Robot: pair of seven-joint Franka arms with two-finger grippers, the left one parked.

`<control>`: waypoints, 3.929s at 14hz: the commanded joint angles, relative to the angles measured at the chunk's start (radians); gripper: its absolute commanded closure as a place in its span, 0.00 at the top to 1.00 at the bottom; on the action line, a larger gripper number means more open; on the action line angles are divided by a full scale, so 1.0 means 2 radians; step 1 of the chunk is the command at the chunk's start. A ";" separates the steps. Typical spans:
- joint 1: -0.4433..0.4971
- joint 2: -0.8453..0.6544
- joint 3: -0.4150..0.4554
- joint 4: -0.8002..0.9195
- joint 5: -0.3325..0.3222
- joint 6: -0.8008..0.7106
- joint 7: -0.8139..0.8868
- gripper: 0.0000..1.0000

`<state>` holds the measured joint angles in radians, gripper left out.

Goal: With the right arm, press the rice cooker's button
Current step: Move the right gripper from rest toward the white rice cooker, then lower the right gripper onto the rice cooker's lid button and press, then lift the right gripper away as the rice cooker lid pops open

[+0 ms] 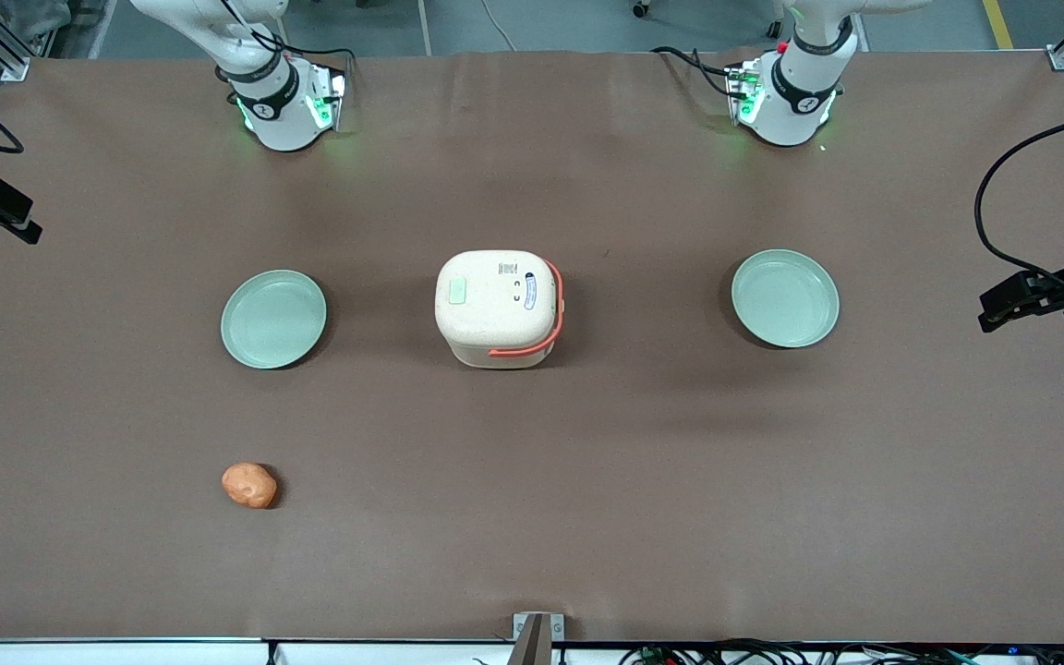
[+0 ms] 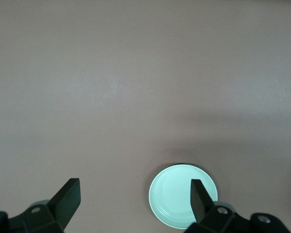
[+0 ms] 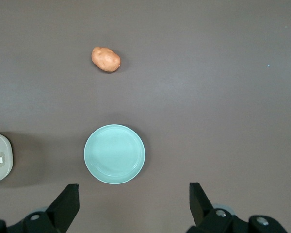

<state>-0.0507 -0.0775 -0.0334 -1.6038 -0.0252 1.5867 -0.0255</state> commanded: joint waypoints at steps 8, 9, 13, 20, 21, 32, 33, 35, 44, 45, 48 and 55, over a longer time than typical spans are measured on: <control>0.019 0.006 0.011 -0.008 0.013 -0.009 0.010 0.14; 0.031 0.015 0.011 -0.008 0.026 -0.010 0.014 0.09; 0.101 0.049 0.011 -0.010 0.066 -0.009 0.052 0.04; 0.268 0.125 0.012 -0.013 0.066 0.054 0.214 0.01; 0.281 0.138 0.012 -0.013 0.066 0.068 0.233 0.01; 0.362 0.236 0.011 -0.020 0.068 0.144 0.296 0.00; 0.364 0.239 0.011 -0.020 0.068 0.150 0.296 0.00; 0.366 0.244 0.011 -0.023 0.068 0.155 0.296 0.00; 0.365 0.228 0.011 -0.014 0.069 0.127 0.297 0.00; 0.364 0.215 0.009 -0.010 0.072 0.112 0.299 0.01; 0.326 0.165 0.008 -0.006 0.083 0.065 0.296 0.01; 0.182 0.078 0.007 -0.006 0.076 -0.011 0.283 0.04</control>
<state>0.4098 0.1386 -0.0348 -1.5821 0.1170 1.5896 0.5517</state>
